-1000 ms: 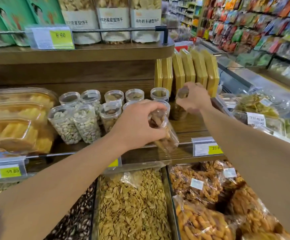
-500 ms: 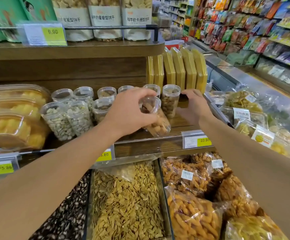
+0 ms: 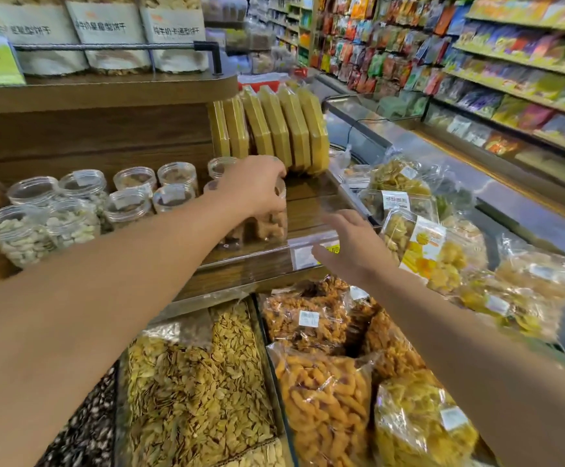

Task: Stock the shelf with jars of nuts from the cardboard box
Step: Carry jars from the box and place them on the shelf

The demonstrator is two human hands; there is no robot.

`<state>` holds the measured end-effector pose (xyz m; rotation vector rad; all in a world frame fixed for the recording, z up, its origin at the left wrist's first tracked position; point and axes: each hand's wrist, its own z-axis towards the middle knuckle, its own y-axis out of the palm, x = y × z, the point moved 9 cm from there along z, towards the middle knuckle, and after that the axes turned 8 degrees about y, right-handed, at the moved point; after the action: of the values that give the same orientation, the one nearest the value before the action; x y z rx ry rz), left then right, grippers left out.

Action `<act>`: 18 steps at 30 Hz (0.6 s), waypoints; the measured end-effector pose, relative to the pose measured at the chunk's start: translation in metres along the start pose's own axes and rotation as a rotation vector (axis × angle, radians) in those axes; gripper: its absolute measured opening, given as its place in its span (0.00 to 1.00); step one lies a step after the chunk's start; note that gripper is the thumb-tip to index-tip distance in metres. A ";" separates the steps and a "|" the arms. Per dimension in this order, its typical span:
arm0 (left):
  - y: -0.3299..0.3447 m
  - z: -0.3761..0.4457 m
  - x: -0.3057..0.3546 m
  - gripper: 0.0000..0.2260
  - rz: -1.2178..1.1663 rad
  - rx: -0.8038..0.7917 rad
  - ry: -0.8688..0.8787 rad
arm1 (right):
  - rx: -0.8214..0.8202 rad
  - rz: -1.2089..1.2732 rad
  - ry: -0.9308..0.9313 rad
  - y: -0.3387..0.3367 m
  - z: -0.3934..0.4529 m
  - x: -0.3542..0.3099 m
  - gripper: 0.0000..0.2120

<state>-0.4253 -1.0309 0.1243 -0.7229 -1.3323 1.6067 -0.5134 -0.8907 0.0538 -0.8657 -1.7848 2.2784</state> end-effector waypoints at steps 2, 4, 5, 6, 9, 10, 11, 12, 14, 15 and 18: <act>0.005 -0.001 0.004 0.15 0.054 0.030 0.042 | -0.004 -0.011 -0.005 -0.001 -0.002 -0.001 0.29; 0.008 -0.005 0.008 0.15 0.098 0.039 0.064 | -0.009 -0.020 0.000 -0.002 -0.004 -0.001 0.29; 0.008 -0.008 0.009 0.16 0.114 0.033 0.069 | -0.015 -0.024 0.004 -0.002 -0.006 -0.001 0.29; 0.007 -0.011 0.010 0.17 0.126 0.039 0.078 | -0.024 -0.027 0.013 -0.003 -0.008 -0.001 0.29; 0.002 -0.023 0.011 0.17 0.128 0.018 0.063 | -0.035 -0.027 0.035 -0.009 -0.016 -0.005 0.30; 0.000 -0.029 0.011 0.17 0.130 0.006 0.054 | -0.037 -0.029 0.037 -0.012 -0.020 -0.008 0.30; -0.004 -0.036 0.012 0.17 0.127 -0.004 0.042 | -0.041 -0.040 0.037 -0.015 -0.024 -0.012 0.30; -0.008 -0.044 0.011 0.17 0.115 0.004 0.037 | -0.042 -0.058 0.035 -0.019 -0.030 -0.016 0.29; -0.019 -0.065 0.014 0.18 0.051 0.037 0.024 | -0.024 -0.100 0.035 -0.027 -0.042 -0.026 0.30; -0.025 -0.079 0.016 0.17 0.015 0.045 0.014 | -0.013 -0.119 0.039 -0.030 -0.049 -0.031 0.30; -0.037 -0.127 0.028 0.16 -0.054 0.086 0.030 | 0.003 -0.146 0.041 -0.039 -0.080 -0.055 0.30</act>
<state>-0.3174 -0.9496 0.1313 -0.6518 -1.2433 1.5940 -0.4369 -0.8344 0.0988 -0.7485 -1.7646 2.1571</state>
